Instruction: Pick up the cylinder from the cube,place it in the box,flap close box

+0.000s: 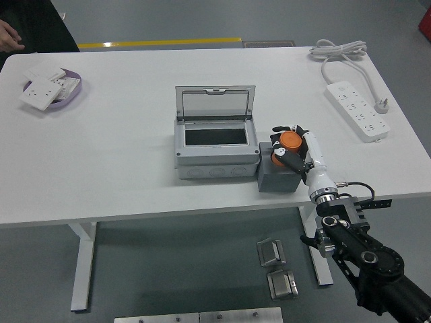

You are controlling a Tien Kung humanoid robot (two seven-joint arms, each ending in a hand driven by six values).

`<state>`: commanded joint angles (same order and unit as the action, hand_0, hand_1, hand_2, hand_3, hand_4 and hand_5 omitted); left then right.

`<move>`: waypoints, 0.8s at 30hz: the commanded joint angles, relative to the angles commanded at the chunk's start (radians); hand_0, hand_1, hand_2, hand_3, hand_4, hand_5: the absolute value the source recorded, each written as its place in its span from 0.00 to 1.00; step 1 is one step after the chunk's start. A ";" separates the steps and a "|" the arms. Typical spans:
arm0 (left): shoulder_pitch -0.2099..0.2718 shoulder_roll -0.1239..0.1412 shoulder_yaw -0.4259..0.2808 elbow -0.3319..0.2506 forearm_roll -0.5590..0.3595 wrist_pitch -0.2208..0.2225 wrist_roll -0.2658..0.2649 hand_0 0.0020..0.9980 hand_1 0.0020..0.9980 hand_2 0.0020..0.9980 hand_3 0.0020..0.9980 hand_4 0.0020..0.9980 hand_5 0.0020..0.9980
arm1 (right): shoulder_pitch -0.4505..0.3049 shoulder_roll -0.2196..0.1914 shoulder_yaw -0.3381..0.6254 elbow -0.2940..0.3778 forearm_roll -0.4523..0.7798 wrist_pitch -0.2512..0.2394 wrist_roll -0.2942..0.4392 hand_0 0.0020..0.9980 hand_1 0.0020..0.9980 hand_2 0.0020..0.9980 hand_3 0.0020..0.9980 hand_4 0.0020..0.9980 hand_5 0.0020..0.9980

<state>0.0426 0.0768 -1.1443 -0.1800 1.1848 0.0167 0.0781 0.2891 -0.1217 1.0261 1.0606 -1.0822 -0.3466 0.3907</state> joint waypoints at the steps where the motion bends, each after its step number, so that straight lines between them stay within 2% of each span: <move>1: 0.000 0.000 0.000 0.000 0.000 0.000 0.000 0.60 0.62 0.61 0.61 0.66 0.29 | 0.002 -0.005 0.002 0.007 -0.004 -0.002 -0.002 0.52 0.51 0.45 0.42 0.16 0.00; 8: 0.000 0.000 -0.002 0.000 0.001 0.000 0.002 0.60 0.62 0.61 0.61 0.66 0.29 | 0.040 -0.037 0.007 0.071 -0.061 -0.030 -0.040 0.53 0.52 0.46 0.42 0.16 0.00; 14: 0.002 0.000 -0.005 0.000 0.004 0.000 0.006 0.60 0.62 0.61 0.61 0.66 0.29 | 0.112 -0.040 -0.056 0.129 -0.221 -0.087 -0.158 0.52 0.52 0.45 0.42 0.16 0.00; 17: 0.001 0.002 -0.006 0.000 0.006 -0.001 0.006 0.60 0.62 0.61 0.61 0.66 0.29 | 0.159 -0.031 -0.102 0.134 -0.326 -0.098 -0.227 0.52 0.52 0.45 0.42 0.16 0.00; 18: 0.000 0.002 -0.007 0.000 0.007 -0.001 0.007 0.60 0.62 0.61 0.61 0.66 0.29 | 0.176 -0.025 -0.119 0.132 -0.362 -0.098 -0.250 0.42 0.43 0.43 0.40 0.16 0.00; 23: -0.002 0.006 -0.006 0.000 0.007 -0.002 0.007 0.60 0.62 0.61 0.61 0.66 0.29 | 0.259 0.003 -0.207 0.103 -0.558 -0.070 -0.378 0.42 0.43 0.43 0.40 0.16 0.00; 24: -0.001 0.007 -0.007 0.000 0.008 -0.002 0.009 0.60 0.62 0.61 0.61 0.66 0.29 | 0.279 0.011 -0.229 0.091 -0.599 -0.058 -0.406 0.13 0.25 0.39 0.38 0.09 0.00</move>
<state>0.0415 0.0836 -1.1516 -0.1800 1.1932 0.0146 0.0869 0.5679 -0.1110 0.7967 1.1519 -1.6816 -0.4045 -0.0156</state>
